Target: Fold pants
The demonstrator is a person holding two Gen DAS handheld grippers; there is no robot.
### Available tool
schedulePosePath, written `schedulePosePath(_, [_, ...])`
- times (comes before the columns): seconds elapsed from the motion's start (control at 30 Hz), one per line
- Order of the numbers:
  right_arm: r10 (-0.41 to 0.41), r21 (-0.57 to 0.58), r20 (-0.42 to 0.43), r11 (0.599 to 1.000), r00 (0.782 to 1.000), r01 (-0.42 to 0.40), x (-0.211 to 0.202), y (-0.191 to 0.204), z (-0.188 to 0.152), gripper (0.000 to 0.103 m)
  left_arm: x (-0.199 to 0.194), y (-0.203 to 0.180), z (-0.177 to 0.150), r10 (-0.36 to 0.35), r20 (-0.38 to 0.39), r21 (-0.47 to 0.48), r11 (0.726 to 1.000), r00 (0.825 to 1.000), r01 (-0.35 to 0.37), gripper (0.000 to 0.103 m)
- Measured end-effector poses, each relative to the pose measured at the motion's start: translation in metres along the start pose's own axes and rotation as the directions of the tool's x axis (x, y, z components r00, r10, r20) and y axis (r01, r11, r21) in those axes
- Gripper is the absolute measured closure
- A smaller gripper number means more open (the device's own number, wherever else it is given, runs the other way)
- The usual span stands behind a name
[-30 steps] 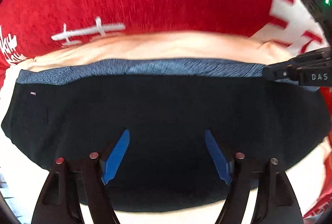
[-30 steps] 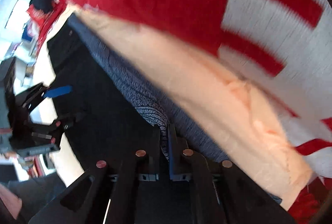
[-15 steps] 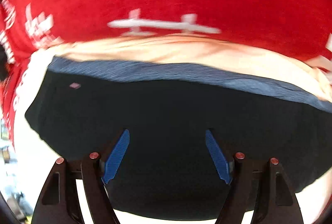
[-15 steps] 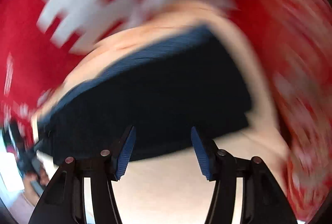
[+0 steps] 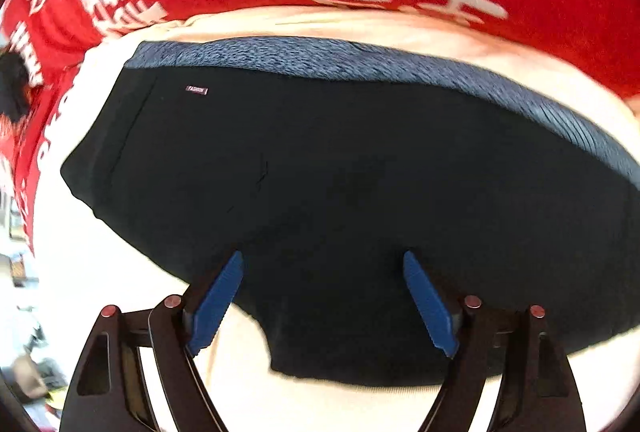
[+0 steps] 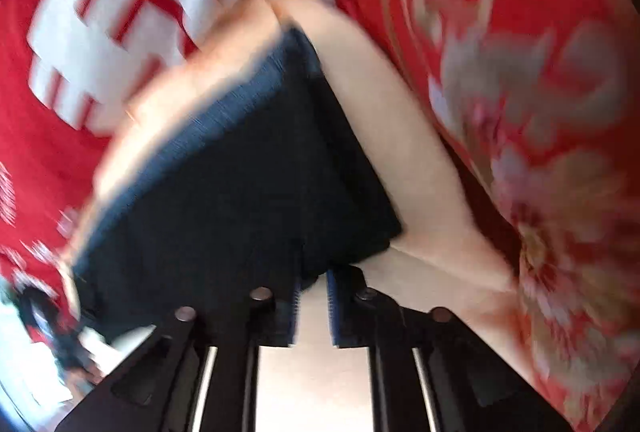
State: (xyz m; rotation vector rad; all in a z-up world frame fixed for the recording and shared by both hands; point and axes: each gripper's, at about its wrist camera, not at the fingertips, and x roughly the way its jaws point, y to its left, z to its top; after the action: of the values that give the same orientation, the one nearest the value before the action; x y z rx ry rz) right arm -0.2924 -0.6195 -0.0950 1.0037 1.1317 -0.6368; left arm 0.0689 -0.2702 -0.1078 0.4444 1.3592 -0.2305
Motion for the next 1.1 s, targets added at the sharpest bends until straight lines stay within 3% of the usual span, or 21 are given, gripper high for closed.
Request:
schedulePosePath(0.07, [-0.054, 0.023, -0.012, 0.998, 0.998, 0.055, -0.011, 0.004, -0.006, 0.07, -0.021, -0.011, 0.004, -0.033, 0.041, 0.053, 0.998, 0.999, 0.031, 0.02])
schedulePosePath(0.13, [0.002, 0.031, 0.016, 1.0, 1.0, -0.002, -0.032, 0.01, -0.014, 0.07, -0.031, -0.02, 0.011, -0.067, 0.089, 0.089, 0.994, 0.994, 0.059, 0.02])
schedulePosePath(0.27, [0.018, -0.188, 0.059, 0.982, 0.998, -0.006, -0.038, 0.065, -0.007, 0.07, -0.03, -0.054, 0.052, -0.127, 0.161, 0.109, 0.988, 0.979, 0.11, 0.02])
schedulePosePath(0.37, [0.041, -0.299, 0.06, 0.954, 0.997, -0.021, -0.017, 0.098, 0.014, 0.07, 0.005, -0.077, 0.075, -0.095, 0.12, 0.09, 0.992, 0.988, 0.084, 0.02])
schedulePosePath(0.43, [0.008, -0.343, 0.048, 0.939, 0.999, 0.008, 0.006, 0.111, 0.024, 0.07, 0.025, -0.077, 0.075, -0.077, 0.098, 0.097, 0.993, 0.992, 0.068, 0.016])
schedulePosePath(0.5, [-0.019, -0.352, 0.013, 0.936, 1.0, 0.022, 0.024, 0.09, 0.024, 0.074, 0.027, -0.061, 0.072, -0.096, 0.126, 0.077, 0.993, 0.987, 0.087, 0.011])
schedulePosePath(0.57, [0.017, -0.358, 0.05, 0.934, 0.999, 0.002, 0.014, 0.075, 0.025, 0.075, 0.027, -0.037, 0.068, -0.115, 0.111, 0.054, 0.993, 0.987, 0.109, 0.011])
schedulePosePath(0.67, [-0.056, -0.27, 0.089, 0.96, 0.995, 0.078, -0.005, 0.04, 0.029, 0.075, 0.028, 0.002, 0.059, -0.017, 0.043, 0.009, 1.0, 0.999, 0.017, 0.011])
schedulePosePath(0.8, [0.012, -0.084, 0.058, 0.996, 0.998, -0.007, -0.034, 0.009, 0.027, 0.071, 0.007, 0.049, 0.036, 0.043, 0.049, -0.007, 0.999, 0.998, -0.043, 0.011])
schedulePosePath(0.93, [0.186, -0.087, -0.016, 0.979, 0.982, -0.187, -0.048, 0.045, -0.009, 0.071, 0.002, 0.111, 0.03, 0.088, 0.049, -0.063, 0.994, 0.995, -0.085, 0.011])
schedulePosePath(1.0, [0.26, -0.114, -0.083, 0.957, 0.962, -0.268, -0.04, 0.082, -0.037, 0.071, 0.004, 0.138, 0.031, 0.089, 0.057, -0.084, 0.993, 0.994, -0.084, 0.011])
schedulePosePath(1.07, [0.357, -0.126, -0.168, 0.917, 0.919, -0.379, -0.021, 0.131, -0.066, 0.071, 0.012, 0.163, 0.045, 0.1, 0.07, -0.074, 0.993, 0.992, -0.095, 0.011])
schedulePosePath(1.1, [0.413, -0.113, -0.219, 0.889, 0.884, -0.444, -0.01, 0.156, -0.082, 0.071, 0.022, 0.184, 0.05, 0.105, 0.069, -0.07, 0.992, 0.992, -0.1, 0.011])
